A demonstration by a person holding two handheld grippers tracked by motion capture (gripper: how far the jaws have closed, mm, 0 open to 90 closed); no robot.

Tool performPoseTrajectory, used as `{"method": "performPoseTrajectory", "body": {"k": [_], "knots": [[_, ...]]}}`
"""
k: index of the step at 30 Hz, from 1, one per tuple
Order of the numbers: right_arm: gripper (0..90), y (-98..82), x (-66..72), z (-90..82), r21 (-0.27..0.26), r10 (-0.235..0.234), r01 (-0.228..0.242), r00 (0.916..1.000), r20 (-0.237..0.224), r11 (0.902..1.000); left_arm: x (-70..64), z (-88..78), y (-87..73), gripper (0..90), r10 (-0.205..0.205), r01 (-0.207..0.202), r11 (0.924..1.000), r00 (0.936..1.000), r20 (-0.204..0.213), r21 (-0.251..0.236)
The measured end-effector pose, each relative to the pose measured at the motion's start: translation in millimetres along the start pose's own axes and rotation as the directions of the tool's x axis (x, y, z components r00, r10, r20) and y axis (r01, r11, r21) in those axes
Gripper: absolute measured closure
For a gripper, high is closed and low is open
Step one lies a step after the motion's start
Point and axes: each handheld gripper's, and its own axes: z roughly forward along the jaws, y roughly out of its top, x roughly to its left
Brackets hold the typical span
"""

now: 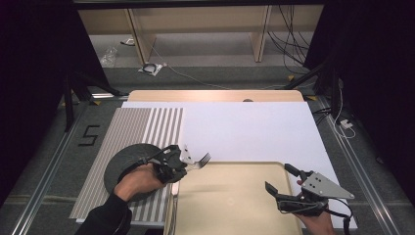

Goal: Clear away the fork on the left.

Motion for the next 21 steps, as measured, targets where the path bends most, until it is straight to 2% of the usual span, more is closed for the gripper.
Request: {"method": "performPoseTrajectory", "body": {"k": [4, 14, 21], "knots": [[16.6, -0.1, -0.3, 0.0, -0.001, 0.004, -0.004, 1.0, 0.002, 1.0, -7.9, 0.1, 1.1, 84.2, -0.013, 0.012, 0.9999, 0.9993, 0.035, 0.01], [16.4, 0.1, 0.1, -0.2, -0.003, 0.007, -0.007, 1.0, 0.001, 1.0, -37.6, 1.9, 4.3, 84.2, -0.003, 0.001, 0.9997, 0.9951, 0.099, 0.022], [16.4, 0.4, 0.3, -0.9, -0.003, 0.001, -0.001, 1.0, 0.001, 1.0, -48.4, 8.9, 5.9, 84.1, -0.007, 0.003, 0.9994, 0.9907, 0.136, 0.033]]}}
